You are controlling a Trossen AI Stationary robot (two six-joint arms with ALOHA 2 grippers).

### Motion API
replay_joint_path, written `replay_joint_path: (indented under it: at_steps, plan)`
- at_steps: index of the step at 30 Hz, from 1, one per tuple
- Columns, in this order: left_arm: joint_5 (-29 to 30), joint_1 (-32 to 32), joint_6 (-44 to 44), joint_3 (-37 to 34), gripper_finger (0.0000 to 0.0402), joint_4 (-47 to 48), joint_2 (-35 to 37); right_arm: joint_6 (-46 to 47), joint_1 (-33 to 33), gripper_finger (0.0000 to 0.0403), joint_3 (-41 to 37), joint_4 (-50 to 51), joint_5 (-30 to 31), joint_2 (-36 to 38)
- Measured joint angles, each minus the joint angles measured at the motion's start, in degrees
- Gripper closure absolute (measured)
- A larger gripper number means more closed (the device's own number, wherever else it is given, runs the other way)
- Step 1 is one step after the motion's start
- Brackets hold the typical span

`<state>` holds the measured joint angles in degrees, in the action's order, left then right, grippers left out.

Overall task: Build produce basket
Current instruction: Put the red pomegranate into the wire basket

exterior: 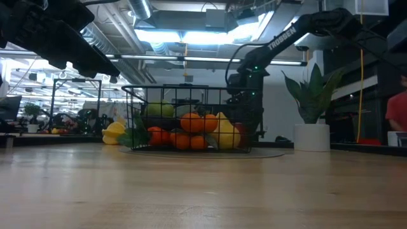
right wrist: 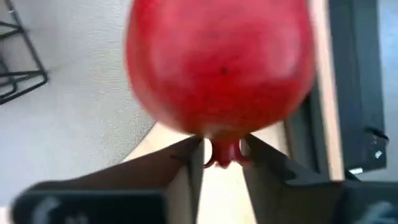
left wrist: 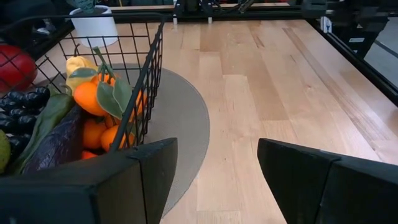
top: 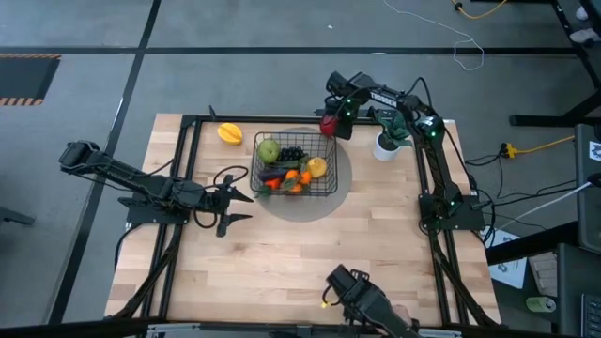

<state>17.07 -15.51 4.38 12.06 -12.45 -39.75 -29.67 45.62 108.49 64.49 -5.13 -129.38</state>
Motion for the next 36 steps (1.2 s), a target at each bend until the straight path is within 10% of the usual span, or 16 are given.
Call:
replay_joint_path:
  at_steps: [6, 21, 36]
  plan:
    - [0.01, -0.02, 0.00, 0.00, 0.0189, 0.00, 0.00, -0.91, -0.79, 0.0390, 0.00, 1.69, -0.42, 0.00]
    - [0.00, -0.01, -0.02, 0.01, 0.0189, 0.00, 0.00, -0.88, -1.02, 0.0402, 1.03, 3.91, -0.49, 0.00]
    - [0.01, -0.02, -0.02, 0.00, 0.0189, 0.00, 0.00, 0.87, -5.44, 0.0403, 26.20, 23.84, -3.79, 0.02]
